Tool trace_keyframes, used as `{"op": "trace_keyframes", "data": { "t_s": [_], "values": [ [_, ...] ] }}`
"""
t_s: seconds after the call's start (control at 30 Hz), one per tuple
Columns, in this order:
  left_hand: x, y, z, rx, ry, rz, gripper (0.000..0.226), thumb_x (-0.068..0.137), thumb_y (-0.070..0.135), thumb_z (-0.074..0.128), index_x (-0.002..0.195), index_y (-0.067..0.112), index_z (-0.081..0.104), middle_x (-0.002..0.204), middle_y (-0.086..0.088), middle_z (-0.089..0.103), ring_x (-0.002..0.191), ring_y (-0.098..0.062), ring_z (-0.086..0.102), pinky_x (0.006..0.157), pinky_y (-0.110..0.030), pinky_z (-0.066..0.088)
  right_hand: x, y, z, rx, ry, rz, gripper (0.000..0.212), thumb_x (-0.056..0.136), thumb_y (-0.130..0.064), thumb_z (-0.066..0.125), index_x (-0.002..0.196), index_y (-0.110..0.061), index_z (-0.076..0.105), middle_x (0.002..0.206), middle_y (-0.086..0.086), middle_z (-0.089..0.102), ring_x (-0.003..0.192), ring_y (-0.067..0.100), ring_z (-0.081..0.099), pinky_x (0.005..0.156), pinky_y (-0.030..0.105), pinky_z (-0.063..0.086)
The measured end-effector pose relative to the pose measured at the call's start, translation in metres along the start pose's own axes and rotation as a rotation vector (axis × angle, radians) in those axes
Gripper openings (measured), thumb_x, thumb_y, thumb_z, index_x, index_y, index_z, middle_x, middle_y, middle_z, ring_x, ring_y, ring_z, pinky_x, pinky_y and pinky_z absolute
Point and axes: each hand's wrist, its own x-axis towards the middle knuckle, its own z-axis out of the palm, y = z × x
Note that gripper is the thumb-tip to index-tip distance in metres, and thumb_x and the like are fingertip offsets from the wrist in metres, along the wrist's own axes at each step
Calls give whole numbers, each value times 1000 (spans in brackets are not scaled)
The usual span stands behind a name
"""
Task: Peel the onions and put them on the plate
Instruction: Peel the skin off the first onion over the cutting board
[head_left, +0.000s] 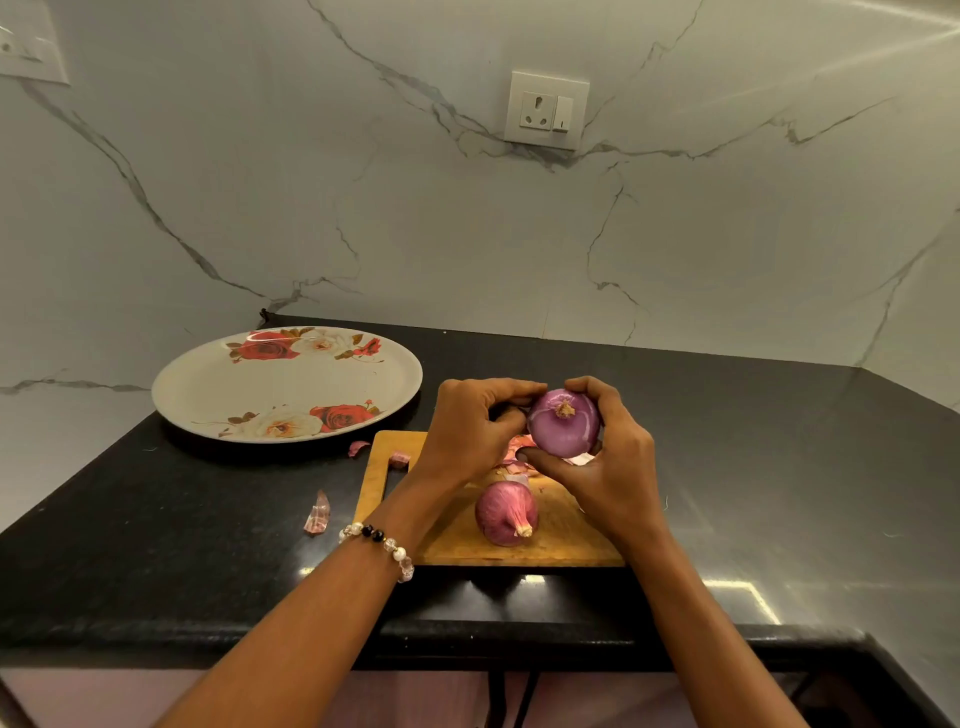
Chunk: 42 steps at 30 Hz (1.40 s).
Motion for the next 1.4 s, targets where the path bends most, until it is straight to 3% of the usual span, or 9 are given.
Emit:
{"op": "trace_keyframes", "data": {
  "t_s": [0.3, 0.53, 0.63, 0.93, 1.27, 1.4],
  "values": [
    [0, 0, 2, -6, 19, 8, 20, 88, 8, 63, 107, 7, 70, 99, -4, 72, 83, -5, 66, 76, -9, 50, 3, 1, -6, 77, 134, 114, 78, 61, -35, 91, 126, -14, 53, 116, 0, 61, 106, 10, 61, 84, 12, 51],
    [0, 2, 3, -33, -75, -27, 36, 87, 17, 67, 122, 13, 62, 107, 13, 62, 91, 4, 61, 81, -8, 47, 4, -1, -6, 140, 99, 146, 76, 61, -32, 89, 125, -17, 52, 116, -4, 61, 109, 8, 61, 84, 14, 52],
    [-1, 3, 1, -65, -103, -69, 34, 88, 17, 65, 121, 13, 63, 105, 12, 64, 89, 2, 63, 80, -9, 49, 4, -3, -7, 148, 67, 143, 75, 61, -33, 89, 124, -21, 50, 117, -13, 58, 109, 0, 58, 84, 13, 52],
    [1, 1, -4, -83, -102, -143, 31, 87, 12, 65, 118, 11, 65, 102, 8, 65, 87, -2, 64, 78, -12, 51, 3, -6, -5, 132, -5, 112, 76, 60, -37, 86, 124, -20, 49, 116, -16, 56, 110, -8, 56, 81, 8, 50],
    [-1, 0, -2, -8, -111, -113, 32, 84, 10, 69, 116, 9, 65, 100, -1, 69, 82, -2, 62, 75, -6, 48, 4, -6, -3, 121, -38, 104, 74, 61, -39, 86, 123, -22, 49, 116, -18, 55, 109, -8, 56, 82, 9, 50],
    [-1, 0, 0, -8, -86, -137, 30, 85, 9, 68, 115, 10, 66, 100, 0, 69, 83, -1, 62, 78, -8, 49, 2, -8, -3, 180, -34, 147, 77, 60, -37, 87, 125, -21, 49, 118, -13, 58, 111, 0, 58, 83, 13, 52]
  ]
}}
